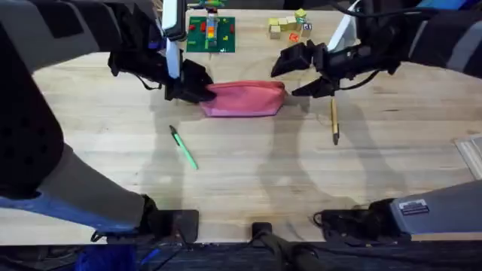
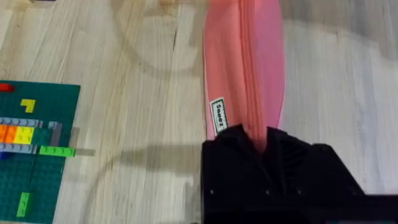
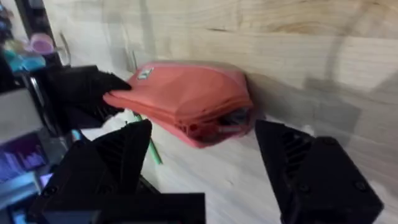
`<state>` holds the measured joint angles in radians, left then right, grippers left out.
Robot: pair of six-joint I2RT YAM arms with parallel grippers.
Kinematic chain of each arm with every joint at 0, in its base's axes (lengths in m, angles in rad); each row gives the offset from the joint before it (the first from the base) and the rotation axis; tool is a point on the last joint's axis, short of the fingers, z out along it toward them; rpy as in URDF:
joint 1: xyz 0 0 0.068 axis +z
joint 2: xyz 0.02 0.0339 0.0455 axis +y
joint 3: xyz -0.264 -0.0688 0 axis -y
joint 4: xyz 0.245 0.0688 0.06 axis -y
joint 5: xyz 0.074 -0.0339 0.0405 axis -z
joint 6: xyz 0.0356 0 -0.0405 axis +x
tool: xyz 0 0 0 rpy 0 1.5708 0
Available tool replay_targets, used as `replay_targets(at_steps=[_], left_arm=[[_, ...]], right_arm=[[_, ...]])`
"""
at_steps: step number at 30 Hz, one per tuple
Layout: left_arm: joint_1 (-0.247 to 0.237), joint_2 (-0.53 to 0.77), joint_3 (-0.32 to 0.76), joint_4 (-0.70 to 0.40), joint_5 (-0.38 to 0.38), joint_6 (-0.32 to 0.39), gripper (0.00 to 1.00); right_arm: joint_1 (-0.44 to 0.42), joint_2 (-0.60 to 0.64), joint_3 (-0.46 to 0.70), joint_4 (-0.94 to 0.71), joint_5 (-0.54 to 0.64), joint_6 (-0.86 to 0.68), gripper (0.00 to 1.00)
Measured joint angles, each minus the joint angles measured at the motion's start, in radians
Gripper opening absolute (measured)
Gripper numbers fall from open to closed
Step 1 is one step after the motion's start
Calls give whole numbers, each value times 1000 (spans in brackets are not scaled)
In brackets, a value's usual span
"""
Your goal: Unzip the bag, pick up the pens from the table one at a time and place them inside, then zip the bag closed.
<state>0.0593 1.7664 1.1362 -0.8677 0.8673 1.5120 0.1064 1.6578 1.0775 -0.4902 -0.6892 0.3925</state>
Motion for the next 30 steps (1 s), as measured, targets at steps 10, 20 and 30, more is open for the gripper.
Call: replay_targets(at_steps=[10,20,30], left_arm=[[0,0,0,0,0,0,44],[0,0,0,0,0,0,44],[0,0,0,0,0,0,44]], right_arm=[[18,68,0,36,0,149,996],[22,68,1,60,-19,217,811],[22,68,1,74,-80,232,510]])
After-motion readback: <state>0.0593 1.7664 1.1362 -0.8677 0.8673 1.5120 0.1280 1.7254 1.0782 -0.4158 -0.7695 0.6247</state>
